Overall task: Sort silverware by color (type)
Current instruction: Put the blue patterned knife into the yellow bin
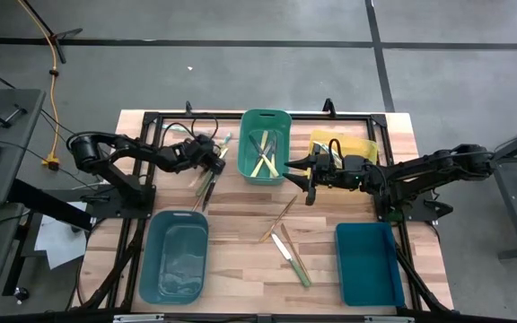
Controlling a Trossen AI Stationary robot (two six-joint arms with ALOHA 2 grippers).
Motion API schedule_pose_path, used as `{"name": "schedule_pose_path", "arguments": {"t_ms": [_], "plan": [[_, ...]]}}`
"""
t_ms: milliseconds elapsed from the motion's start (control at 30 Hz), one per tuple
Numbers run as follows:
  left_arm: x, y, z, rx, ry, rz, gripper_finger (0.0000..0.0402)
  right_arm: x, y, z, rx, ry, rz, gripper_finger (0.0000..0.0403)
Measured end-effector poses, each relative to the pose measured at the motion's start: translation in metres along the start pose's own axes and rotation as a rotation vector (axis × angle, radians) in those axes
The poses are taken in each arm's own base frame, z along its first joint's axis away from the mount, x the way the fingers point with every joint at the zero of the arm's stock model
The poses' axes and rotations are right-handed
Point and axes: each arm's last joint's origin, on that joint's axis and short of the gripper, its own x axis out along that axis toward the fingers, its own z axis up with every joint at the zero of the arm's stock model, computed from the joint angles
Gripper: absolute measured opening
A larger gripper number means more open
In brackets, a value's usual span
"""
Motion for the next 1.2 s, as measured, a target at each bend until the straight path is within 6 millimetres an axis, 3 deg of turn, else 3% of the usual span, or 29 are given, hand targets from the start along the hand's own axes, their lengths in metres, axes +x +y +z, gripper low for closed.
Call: {"name": "schedule_pose_path", "arguments": {"t_ms": [367,867,1200], "plan": [[-0.006,-0.003,0.01,0.009,-0.077,-0.058,0.0108,0.0,0.0,0.0,-0.003,0.0,0.0,0.0161],[-0.009,-0.012,0.009,0.227,-0.117,-0.111,0.0108,0.0,0.0,0.0,0.006,0.001,0.0,0.0161],[0.002,-0.007,-0.001,0.253,-0.123,-0.058,0.0108,0.0,0.0,0.0,0.006,0.005,0.0,0.0161]]}}
